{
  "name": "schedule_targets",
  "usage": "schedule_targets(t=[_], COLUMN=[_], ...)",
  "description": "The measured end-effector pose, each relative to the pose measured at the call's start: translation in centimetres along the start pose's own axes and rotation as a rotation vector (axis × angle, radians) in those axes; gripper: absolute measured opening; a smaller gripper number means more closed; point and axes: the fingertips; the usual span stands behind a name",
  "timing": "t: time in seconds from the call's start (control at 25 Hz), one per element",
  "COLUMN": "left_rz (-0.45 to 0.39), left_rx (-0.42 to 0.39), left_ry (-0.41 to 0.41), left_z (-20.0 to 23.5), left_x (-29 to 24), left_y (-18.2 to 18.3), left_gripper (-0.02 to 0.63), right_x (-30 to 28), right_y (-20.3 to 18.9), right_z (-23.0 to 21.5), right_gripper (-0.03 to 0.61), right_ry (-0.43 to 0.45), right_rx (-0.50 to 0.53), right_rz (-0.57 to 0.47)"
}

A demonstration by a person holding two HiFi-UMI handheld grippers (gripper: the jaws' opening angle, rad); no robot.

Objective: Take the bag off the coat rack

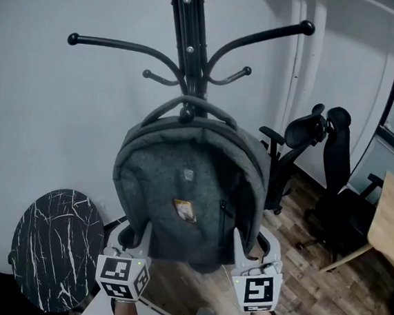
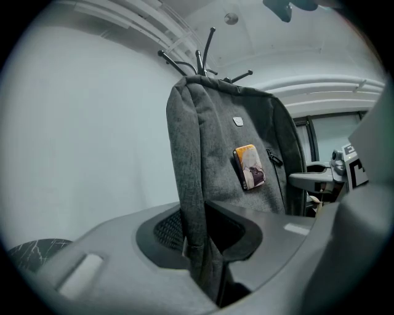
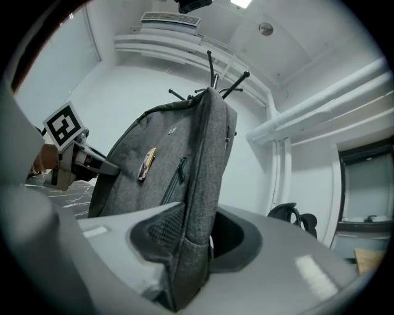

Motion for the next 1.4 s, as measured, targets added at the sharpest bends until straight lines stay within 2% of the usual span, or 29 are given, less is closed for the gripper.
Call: schedule_targets(t=[0.72, 1.4], left_rz=[-0.036, -0.057], left_rx=[0.02, 0.02], left_ry=[0.007, 0.001], left_z=[0.6, 1.2], left_x=[5.8, 14.4], left_y=[0.6, -0.1], left_gripper=[0.071, 0.071], right_x=[4.5, 11.2], right_y=[1.9, 3.8], right_z=[3.0, 8.0], right_gripper=[0.114, 0.114], right_ry=[-0.007, -0.019], right_rx=[0.015, 0.016], right_rz=[-0.02, -0.031])
Point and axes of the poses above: the fingertips, and each gripper's own axes: x backward along the fingers, z to its left, y out of its top, and after that the axes turned 12 degrees about y, right-handed
